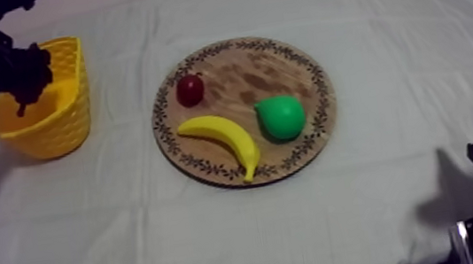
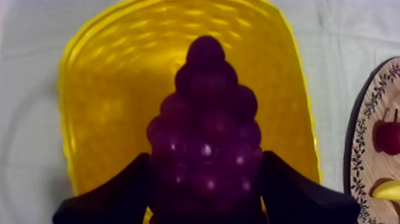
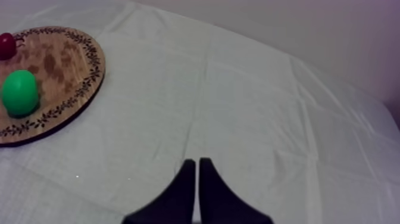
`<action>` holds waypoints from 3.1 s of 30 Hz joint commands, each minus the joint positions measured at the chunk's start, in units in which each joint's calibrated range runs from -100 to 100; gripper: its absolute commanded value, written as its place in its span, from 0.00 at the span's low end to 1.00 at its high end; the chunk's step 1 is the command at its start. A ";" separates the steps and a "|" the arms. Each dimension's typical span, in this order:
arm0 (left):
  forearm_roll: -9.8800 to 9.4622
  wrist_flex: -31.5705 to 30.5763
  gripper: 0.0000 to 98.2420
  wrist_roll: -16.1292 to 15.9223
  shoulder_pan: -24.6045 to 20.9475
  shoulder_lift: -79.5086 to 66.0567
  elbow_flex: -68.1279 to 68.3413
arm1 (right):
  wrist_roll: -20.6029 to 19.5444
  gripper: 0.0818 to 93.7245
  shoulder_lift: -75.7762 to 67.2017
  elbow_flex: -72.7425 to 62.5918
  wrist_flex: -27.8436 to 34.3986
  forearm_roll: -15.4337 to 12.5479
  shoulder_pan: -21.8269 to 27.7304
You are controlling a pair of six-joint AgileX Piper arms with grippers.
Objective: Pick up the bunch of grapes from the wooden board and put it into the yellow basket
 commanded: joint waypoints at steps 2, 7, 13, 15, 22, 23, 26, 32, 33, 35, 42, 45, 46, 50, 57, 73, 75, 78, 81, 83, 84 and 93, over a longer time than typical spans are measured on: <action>0.03 -0.75 0.60 0.09 0.04 0.71 0.19 | 0.01 0.00 -0.01 0.04 0.03 0.00 -0.02; 0.12 -1.72 0.60 0.15 0.06 1.08 0.78 | 0.01 0.00 -0.01 0.04 0.03 0.00 -0.02; 0.54 -0.60 0.81 -0.70 0.13 0.12 0.85 | 0.01 0.00 -0.01 0.04 0.03 0.00 -0.02; 0.60 0.31 0.87 -1.13 0.14 -0.30 0.45 | 0.01 0.00 -0.01 0.04 0.03 0.00 -0.02; 0.65 1.11 0.93 -1.52 0.14 -1.96 0.58 | 0.01 0.00 -0.01 0.04 0.03 0.00 -0.02; 0.65 1.13 0.93 -1.46 0.16 -2.26 0.80 | 0.01 0.00 -0.01 0.04 0.03 0.00 -0.02; 0.68 0.82 0.91 -1.28 0.41 -3.47 1.64 | 0.01 0.00 -0.01 0.04 0.03 0.00 -0.02; 0.74 -0.31 0.81 -0.90 1.27 -7.99 4.67 | 0.01 0.00 -0.01 0.04 0.03 0.00 -0.02; 0.77 -0.37 0.79 -0.83 1.38 -8.99 5.20 | 0.01 0.00 -0.01 0.04 0.03 0.00 -0.02; 0.81 -0.45 0.75 -0.61 1.56 -11.03 6.23 | 0.01 0.00 -0.01 0.04 0.03 0.00 -0.02; 0.85 -3.41 0.58 0.58 1.58 -18.48 12.03 | 0.01 0.00 -0.01 0.04 0.03 0.00 -0.02; 0.85 -4.84 0.49 1.20 1.36 -22.10 15.30 | 0.01 0.00 -0.01 0.04 0.03 0.00 -0.02; 0.85 -5.00 0.45 1.37 1.24 -23.29 16.32 | 0.01 0.00 -0.01 0.04 0.03 0.00 -0.02; 0.85 -4.01 0.33 1.66 0.61 -27.77 19.54 | 0.02 0.00 -0.01 0.04 0.03 0.00 -0.02; 0.92 -2.82 0.08 0.73 -0.55 -36.91 23.56 | -0.01 0.00 -0.01 0.04 0.03 0.00 -0.02; 2.93 -9.21 0.00 -3.62 -2.03 -65.85 45.91 | 0.01 0.00 -0.01 0.04 0.03 0.00 -0.02; 2.87 -9.57 0.00 -3.45 -1.90 -68.65 47.44 | 0.01 0.00 -0.01 0.04 0.03 0.00 -0.02; 2.22 -9.99 0.00 -2.50 -1.68 -72.62 48.71 | 0.01 0.00 -0.01 0.04 0.03 0.00 -0.02; 1.45 -10.10 0.00 -1.19 -1.52 -76.56 49.70 | 0.01 0.00 -0.01 0.04 0.03 0.00 -0.02; 1.13 -9.96 0.00 -0.26 -1.29 -78.99 50.55 | 0.01 0.00 -0.01 0.04 0.03 0.00 -0.02; 0.93 -9.82 0.00 0.42 -1.18 -80.09 51.15 | 0.01 0.00 -0.01 0.04 0.03 0.00 -0.02; 0.50 -9.30 0.00 2.58 -0.91 -88.28 56.15 | 0.01 0.00 -0.01 0.04 0.03 0.00 -0.02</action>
